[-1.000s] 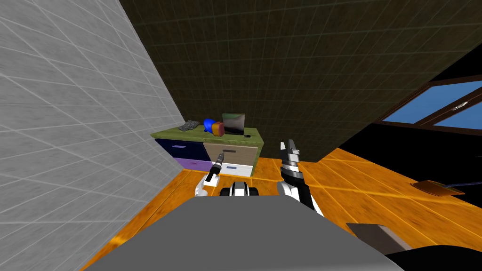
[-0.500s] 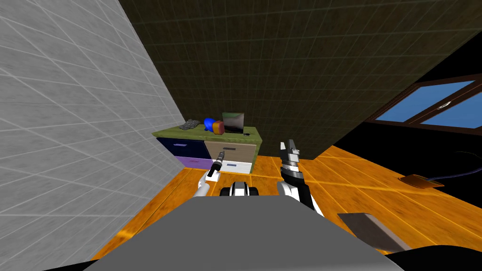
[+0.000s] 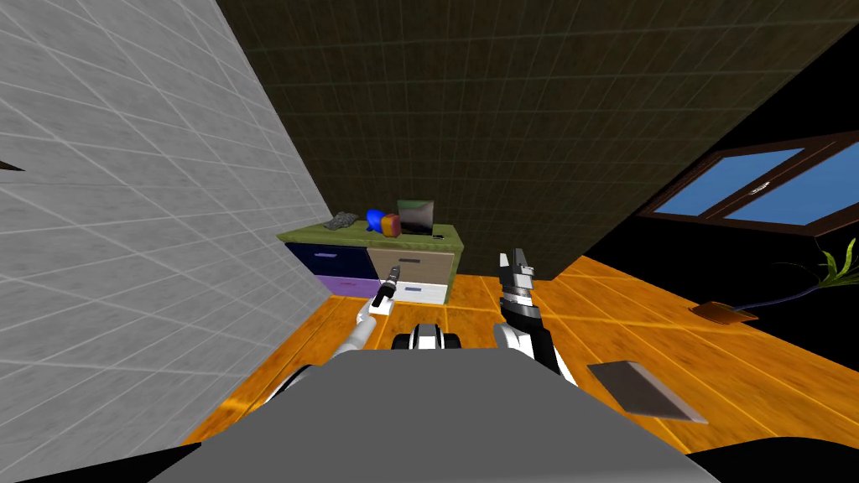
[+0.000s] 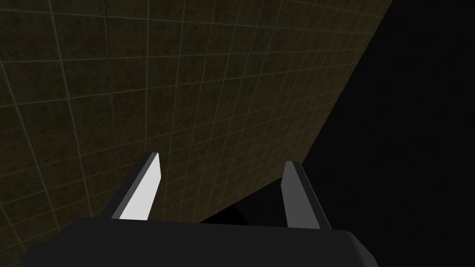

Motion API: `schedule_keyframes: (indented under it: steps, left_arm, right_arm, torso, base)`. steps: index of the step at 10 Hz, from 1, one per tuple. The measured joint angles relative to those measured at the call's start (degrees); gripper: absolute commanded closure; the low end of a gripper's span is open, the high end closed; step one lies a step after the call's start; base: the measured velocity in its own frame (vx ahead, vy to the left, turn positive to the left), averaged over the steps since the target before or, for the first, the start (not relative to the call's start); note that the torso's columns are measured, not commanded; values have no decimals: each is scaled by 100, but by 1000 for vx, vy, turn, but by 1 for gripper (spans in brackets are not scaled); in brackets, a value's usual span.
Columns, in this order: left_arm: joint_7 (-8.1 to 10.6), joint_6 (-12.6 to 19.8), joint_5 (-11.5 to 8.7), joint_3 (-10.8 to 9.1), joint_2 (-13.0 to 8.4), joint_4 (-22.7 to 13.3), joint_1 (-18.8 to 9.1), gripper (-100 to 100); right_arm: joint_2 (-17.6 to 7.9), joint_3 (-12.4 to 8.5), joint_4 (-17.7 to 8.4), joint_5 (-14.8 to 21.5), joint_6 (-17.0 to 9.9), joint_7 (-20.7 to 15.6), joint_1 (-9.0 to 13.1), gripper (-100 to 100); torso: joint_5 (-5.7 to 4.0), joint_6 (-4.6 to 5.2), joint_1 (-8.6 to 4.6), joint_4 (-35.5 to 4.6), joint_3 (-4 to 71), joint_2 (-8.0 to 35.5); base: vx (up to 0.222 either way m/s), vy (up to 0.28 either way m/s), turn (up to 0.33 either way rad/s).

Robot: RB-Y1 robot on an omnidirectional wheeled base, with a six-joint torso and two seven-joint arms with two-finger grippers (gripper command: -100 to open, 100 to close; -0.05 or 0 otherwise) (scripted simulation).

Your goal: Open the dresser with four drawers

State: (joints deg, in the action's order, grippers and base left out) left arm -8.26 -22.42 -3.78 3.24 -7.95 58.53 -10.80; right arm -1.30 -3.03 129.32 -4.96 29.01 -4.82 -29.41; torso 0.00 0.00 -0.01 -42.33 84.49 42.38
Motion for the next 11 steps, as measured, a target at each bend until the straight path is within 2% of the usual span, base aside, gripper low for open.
schedule_keyframes:
  steps: [1, 4, 11]
  left_arm:
    - [-9, -38, -8, -10, 4, -171, -85, 100]
    - [-49, -273, -144, -135, -25, -907, -670, 100]
    - [-95, -432, -348, -291, -123, -1909, -1509, 100]
  right_arm:
    - [0, 0, 0, 0, 0, 0, -1, 0]
    - [0, 0, 0, 0, 0, 0, 0, 0]
    - [0, 0, 0, 0, 0, 0, -1, 0]
  torso:
    - [-1, -1, -3, 9, 18, -30]
    - [1, 0, 5, 3, 4, -3]
    - [-1, 0, -2, 2, 4, -4]
  base:
    - [-104, 2, -35]
    - [-112, 6, -31]
    - [-82, -7, -17]
